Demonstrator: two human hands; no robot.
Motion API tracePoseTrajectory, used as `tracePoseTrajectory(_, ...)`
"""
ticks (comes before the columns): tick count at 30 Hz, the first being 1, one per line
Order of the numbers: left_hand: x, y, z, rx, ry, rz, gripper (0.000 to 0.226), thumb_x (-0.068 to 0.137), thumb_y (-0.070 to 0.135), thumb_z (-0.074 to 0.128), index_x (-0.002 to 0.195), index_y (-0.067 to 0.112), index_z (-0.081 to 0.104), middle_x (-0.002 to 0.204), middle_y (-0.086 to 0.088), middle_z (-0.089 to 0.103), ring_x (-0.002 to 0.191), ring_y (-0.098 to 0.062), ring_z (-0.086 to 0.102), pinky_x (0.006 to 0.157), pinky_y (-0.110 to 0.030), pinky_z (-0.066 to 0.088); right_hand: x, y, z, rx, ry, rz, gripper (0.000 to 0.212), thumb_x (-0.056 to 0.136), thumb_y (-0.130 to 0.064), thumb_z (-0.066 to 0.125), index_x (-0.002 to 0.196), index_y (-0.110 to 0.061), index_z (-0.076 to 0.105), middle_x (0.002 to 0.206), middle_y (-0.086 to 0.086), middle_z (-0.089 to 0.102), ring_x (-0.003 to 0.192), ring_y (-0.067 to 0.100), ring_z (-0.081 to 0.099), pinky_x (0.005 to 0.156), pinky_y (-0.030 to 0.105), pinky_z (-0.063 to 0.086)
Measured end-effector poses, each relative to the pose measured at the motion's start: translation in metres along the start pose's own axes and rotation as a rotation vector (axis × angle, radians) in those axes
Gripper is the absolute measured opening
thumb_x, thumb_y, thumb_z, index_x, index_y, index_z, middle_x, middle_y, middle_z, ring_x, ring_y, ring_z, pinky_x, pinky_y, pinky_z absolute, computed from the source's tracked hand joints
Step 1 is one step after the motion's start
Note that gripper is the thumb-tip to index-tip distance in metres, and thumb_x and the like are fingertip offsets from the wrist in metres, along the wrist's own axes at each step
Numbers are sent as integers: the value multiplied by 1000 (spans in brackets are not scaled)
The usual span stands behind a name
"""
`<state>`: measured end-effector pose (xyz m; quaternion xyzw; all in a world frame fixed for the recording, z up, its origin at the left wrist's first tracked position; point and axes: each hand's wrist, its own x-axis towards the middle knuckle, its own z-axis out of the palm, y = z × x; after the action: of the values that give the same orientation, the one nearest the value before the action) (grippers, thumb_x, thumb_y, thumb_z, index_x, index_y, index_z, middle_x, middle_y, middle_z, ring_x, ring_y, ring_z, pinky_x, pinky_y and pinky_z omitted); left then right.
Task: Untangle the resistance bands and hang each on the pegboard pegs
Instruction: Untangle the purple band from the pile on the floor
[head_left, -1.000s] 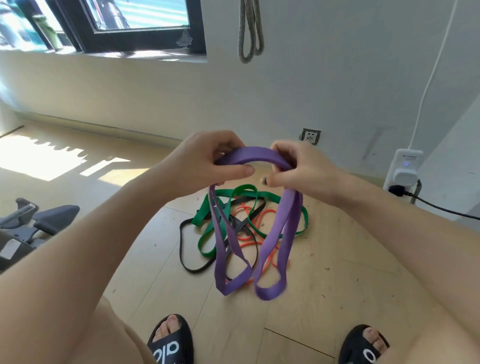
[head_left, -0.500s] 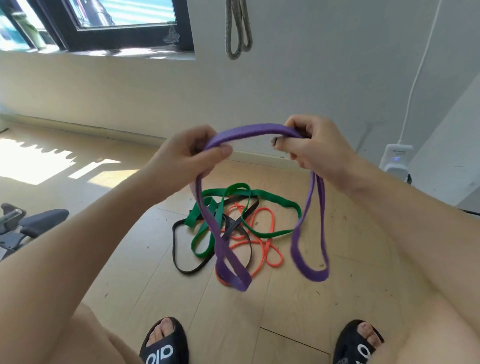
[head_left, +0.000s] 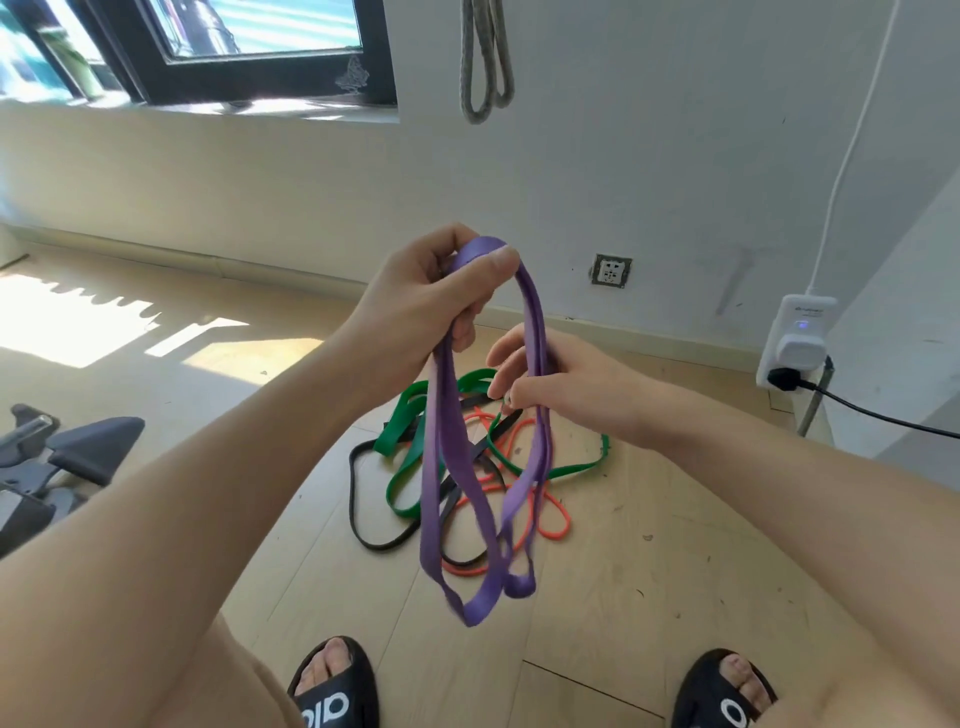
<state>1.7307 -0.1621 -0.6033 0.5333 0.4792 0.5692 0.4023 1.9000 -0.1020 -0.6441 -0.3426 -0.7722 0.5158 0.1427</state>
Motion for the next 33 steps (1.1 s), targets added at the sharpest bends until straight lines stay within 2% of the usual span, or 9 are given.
tracePoseTrajectory(7, -2, 1, -3, -11, -86, 10, 23, 89, 37, 68, 86, 15, 61, 65, 2, 49, 49, -11, 37, 48, -19, 38, 3, -1, 9, 90, -12, 19, 23, 89, -5, 64, 110, -15, 64, 96, 5, 75, 97, 20, 72, 95, 39, 58)
tracePoseTrajectory(10, -2, 3, -2, -38, -54, 9, 20, 94, 31, 65, 86, 13, 60, 65, 2, 48, 51, -11, 37, 50, -20, 37, 5, -1, 14, 197, 0, 16, 37, 83, -5, 70, 117, -16, 60, 103, 7, 76, 104, 25, 71, 101, 48, 54)
tracePoseTrajectory(14, -3, 4, 2, -77, -18, 34, 27, 85, 35, 70, 86, 11, 57, 66, 0, 46, 51, -12, 37, 52, -22, 37, 6, -1, 23, 305, -24, 0, 71, 65, -12, 81, 130, -16, 51, 111, 5, 75, 107, 24, 72, 102, 48, 54)
tracePoseTrajectory(17, -3, 6, 4, -53, 11, 48, 26, 89, 31, 71, 87, 11, 55, 67, 0, 49, 55, -13, 41, 55, -23, 41, 9, 0, 37, 206, 22, -23, 79, 68, -24, 94, 134, -18, 52, 107, -2, 76, 95, 12, 75, 91, 36, 60)
tracePoseTrajectory(19, -3, 8, 5, -58, 36, 41, 22, 92, 28, 66, 87, 10, 53, 68, 0, 49, 59, -13, 44, 59, -25, 45, 10, -2, 46, 168, 109, -40, 73, 68, -28, 94, 129, -21, 55, 98, -6, 76, 85, 4, 74, 73, 19, 59)
tracePoseTrajectory(21, -3, 9, 8, -87, 51, 22, 22, 92, 27, 65, 85, 11, 52, 74, -1, 47, 64, -12, 46, 64, -25, 49, 9, -1, 51, 138, 200, -63, 62, 68, -32, 94, 119, -24, 58, 89, -9, 74, 78, 0, 72, 65, 13, 55)
tracePoseTrajectory(26, 0, 6, 11, -22, 101, 46, 23, 95, 23, 69, 86, 11, 53, 76, 2, 53, 71, -10, 53, 74, -27, 53, 7, 8, 61, 64, 288, -62, 28, 77, -27, 84, 97, -21, 65, 84, -3, 71, 76, 11, 71, 75, 29, 62)
tracePoseTrajectory(29, 1, 5, 8, 42, 130, 38, 28, 88, 32, 74, 87, 11, 56, 72, 3, 57, 67, -13, 53, 69, -28, 51, 8, 10, 61, 35, 290, -40, 16, 81, -16, 76, 92, -16, 65, 88, 8, 69, 80, 19, 67, 73, 26, 59)
tracePoseTrajectory(33, 1, 3, 7, 5, 157, 35, 44, 84, 33, 77, 101, -4, 61, 73, -8, 62, 67, -16, 56, 70, -29, 51, 13, 14, 55, 30, 299, -16, 6, 87, -15, 67, 91, -14, 63, 88, 12, 67, 80, 27, 65, 75, 36, 59)
